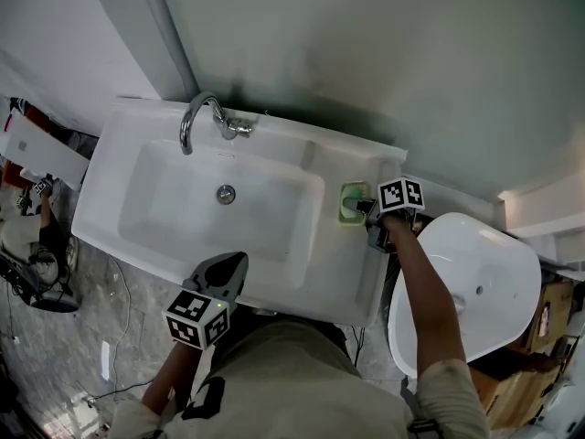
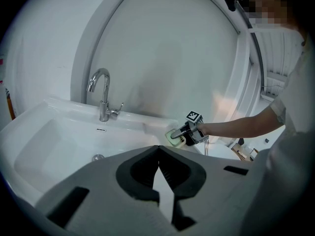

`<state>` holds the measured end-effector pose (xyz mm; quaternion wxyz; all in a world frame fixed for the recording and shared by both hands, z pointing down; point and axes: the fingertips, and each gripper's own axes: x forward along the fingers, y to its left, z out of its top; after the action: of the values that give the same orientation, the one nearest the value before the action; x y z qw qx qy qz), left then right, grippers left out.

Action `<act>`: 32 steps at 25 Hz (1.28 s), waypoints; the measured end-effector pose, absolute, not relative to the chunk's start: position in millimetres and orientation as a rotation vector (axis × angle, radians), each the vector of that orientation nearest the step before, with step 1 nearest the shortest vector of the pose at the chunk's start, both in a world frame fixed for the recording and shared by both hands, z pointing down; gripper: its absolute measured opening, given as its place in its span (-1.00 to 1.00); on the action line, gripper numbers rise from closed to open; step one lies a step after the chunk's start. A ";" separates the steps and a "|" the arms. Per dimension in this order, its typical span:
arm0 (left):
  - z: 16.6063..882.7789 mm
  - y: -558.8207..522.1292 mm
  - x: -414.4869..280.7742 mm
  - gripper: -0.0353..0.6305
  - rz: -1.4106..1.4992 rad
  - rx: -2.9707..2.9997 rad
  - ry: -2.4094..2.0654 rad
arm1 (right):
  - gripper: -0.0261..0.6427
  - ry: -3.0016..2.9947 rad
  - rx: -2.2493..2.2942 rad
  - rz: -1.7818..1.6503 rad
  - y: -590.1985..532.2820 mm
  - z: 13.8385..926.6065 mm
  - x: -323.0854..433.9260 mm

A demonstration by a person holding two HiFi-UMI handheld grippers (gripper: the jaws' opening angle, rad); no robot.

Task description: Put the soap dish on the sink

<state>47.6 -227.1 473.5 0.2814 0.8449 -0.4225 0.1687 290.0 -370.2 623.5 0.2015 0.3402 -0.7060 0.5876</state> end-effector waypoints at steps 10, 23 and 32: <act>475.6 -229.8 42.0 -0.84 0.448 2.271 -1.119 | -0.23 -1.926 1.033 1.403 -376.1 630.5 305.3; 477.7 -221.5 34.1 -0.84 0.453 2.275 -1.119 | 0.09 -1.821 1.113 1.230 -372.9 635.6 328.9; 477.1 -219.2 35.8 -0.84 0.456 2.284 -1.117 | -0.02 -1.772 1.126 1.161 -366.7 638.6 341.5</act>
<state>35.8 -219.2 477.1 0.2755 0.8499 -0.4157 0.1698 341.5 -366.7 638.6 0.3627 0.4374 -0.6883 0.4509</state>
